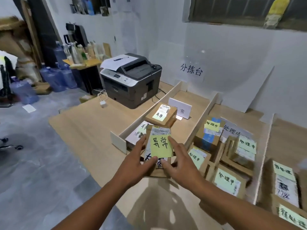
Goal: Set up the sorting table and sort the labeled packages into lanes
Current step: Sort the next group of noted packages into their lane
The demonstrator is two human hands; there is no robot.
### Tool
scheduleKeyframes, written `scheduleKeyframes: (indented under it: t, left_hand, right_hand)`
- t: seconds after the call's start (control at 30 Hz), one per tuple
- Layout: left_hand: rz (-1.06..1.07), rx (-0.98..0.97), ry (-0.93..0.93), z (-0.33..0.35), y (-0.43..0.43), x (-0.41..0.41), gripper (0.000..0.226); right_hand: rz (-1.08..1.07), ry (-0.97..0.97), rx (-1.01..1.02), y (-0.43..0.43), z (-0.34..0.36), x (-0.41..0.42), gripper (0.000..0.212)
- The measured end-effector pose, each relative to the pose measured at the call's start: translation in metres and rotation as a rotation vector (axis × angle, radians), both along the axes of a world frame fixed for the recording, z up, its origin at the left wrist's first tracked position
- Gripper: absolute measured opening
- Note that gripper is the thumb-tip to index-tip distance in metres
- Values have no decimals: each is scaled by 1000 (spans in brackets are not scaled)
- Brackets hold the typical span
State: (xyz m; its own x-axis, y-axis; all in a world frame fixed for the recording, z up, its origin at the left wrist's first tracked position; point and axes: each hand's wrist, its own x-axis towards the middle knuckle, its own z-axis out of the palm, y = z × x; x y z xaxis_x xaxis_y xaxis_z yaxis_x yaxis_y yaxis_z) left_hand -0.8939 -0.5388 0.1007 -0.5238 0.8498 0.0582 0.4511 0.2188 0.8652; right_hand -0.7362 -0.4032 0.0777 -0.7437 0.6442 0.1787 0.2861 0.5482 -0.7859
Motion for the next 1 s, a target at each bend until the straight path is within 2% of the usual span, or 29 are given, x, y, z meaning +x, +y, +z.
scheduleKeyframes:
  t: [0.3, 0.43, 0.53, 0.77, 1.0]
  left_hand:
    - [-325, -94, -89, -13, 129, -89, 68]
    - [-407, -145, -113, -35, 204, -105, 73]
    - [-427, -200, -145, -61, 263, -113, 68]
    - [-422, -364, -203, -141, 383, -117, 81]
    - [-376, -451, -224, -178, 428, -121, 84]
  right_hand:
    - [-321, -125, -133, 65, 2, -62, 80]
    - [-405, -216, -172, 126, -16, -83, 83]
    - [-421, -289, -218, 180, -40, -100, 84]
    - [-408, -511, -300, 296, -117, -132, 90]
    - [-479, -636, -303, 339, -150, -155, 87]
